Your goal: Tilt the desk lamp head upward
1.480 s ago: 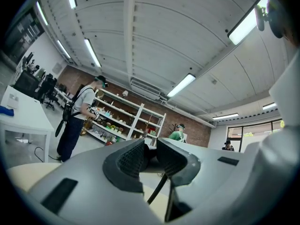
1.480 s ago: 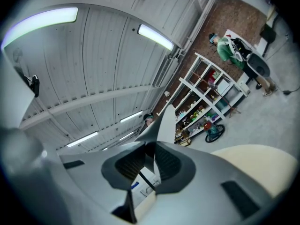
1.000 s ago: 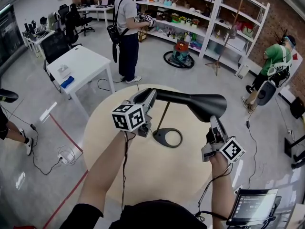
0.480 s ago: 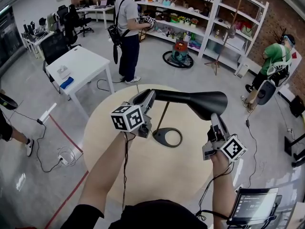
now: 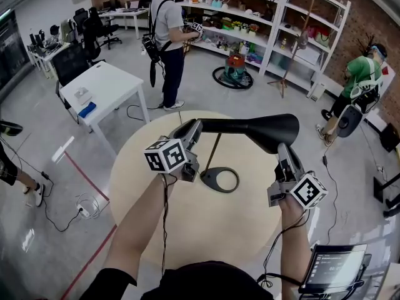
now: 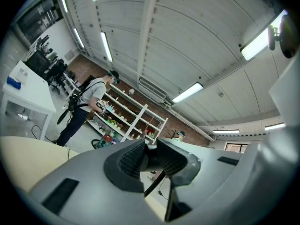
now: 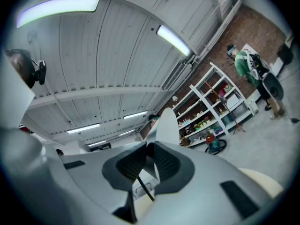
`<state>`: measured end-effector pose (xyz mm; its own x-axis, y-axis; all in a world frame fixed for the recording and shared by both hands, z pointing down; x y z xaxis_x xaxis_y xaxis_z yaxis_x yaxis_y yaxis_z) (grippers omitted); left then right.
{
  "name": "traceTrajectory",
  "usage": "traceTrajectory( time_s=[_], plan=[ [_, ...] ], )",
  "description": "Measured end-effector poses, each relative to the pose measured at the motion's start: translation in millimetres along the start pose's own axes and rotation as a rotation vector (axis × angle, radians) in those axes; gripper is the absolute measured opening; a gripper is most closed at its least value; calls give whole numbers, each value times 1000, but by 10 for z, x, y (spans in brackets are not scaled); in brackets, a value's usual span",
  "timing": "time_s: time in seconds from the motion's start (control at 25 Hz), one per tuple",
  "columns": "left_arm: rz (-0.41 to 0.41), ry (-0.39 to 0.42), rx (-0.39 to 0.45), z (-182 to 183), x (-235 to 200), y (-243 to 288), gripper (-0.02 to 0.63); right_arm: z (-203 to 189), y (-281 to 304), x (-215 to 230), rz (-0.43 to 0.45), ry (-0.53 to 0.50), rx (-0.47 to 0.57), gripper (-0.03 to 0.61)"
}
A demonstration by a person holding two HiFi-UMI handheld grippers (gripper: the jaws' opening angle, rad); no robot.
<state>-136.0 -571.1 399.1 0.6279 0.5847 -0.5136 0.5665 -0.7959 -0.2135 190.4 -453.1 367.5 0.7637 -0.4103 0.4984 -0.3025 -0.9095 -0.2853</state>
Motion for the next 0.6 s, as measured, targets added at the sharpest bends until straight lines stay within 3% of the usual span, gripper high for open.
traceTrajectory(
  time_s=[0.6],
  plan=[
    [6,-77,15,-92,-60,-45,61,124,60,-135,16,-47,7,48]
  ],
)
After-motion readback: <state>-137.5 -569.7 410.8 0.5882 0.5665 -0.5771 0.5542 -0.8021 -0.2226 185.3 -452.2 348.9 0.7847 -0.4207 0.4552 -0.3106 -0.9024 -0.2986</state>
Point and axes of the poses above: the fingertips, and each gripper's own axes: y forward along the fingers, x to its right, z out of its top, the point moved 7 cm from there along -y, backward along the fingers, and after that the axes turned 8 degrees about x, right-handed, at the moved point
